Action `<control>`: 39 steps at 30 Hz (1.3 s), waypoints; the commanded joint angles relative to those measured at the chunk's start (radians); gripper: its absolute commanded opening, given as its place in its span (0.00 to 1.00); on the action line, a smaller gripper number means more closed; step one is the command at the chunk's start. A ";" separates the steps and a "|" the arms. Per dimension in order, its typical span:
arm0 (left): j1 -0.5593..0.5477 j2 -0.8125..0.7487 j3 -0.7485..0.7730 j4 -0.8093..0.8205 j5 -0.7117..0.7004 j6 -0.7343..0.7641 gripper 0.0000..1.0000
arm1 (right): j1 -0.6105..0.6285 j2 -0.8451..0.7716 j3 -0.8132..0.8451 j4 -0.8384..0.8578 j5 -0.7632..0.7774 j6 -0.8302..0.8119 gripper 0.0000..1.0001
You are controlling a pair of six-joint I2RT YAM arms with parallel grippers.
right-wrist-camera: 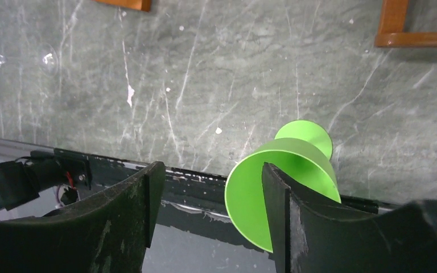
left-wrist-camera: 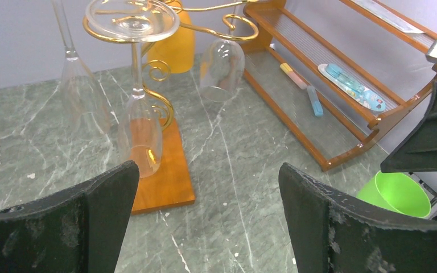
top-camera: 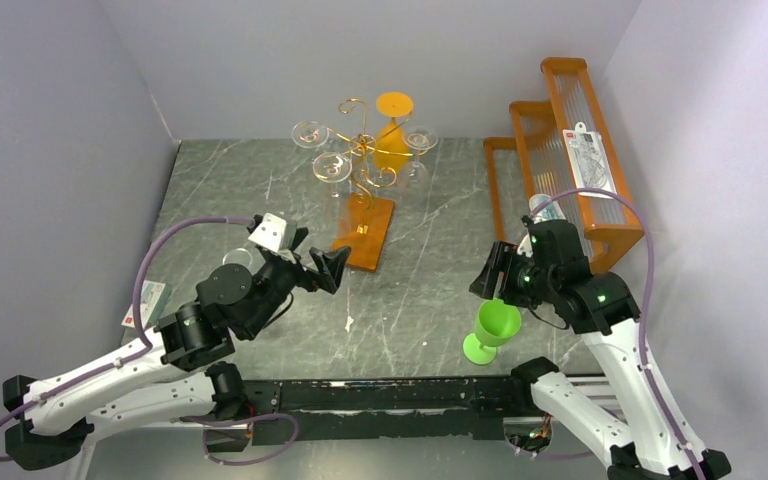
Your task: Place the wine glass upside down on the wine glass rack
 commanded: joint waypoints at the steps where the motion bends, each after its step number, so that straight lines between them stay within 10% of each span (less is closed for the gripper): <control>1: -0.004 -0.024 -0.010 0.009 -0.034 0.001 0.97 | -0.002 -0.026 0.048 -0.019 0.035 -0.012 0.67; 20: -0.004 -0.045 -0.036 -0.003 -0.067 -0.026 0.97 | -0.001 -0.029 -0.145 -0.046 -0.125 -0.014 0.59; 30: -0.004 -0.065 -0.027 -0.047 -0.099 -0.042 0.97 | 0.001 0.050 -0.161 0.022 -0.071 -0.041 0.30; 35: -0.005 -0.072 -0.031 -0.045 -0.097 -0.062 0.97 | 0.001 0.069 -0.109 0.031 -0.074 -0.055 0.00; 39: -0.005 -0.066 -0.009 -0.061 -0.098 -0.069 0.97 | 0.001 0.080 -0.048 0.060 -0.105 -0.059 0.00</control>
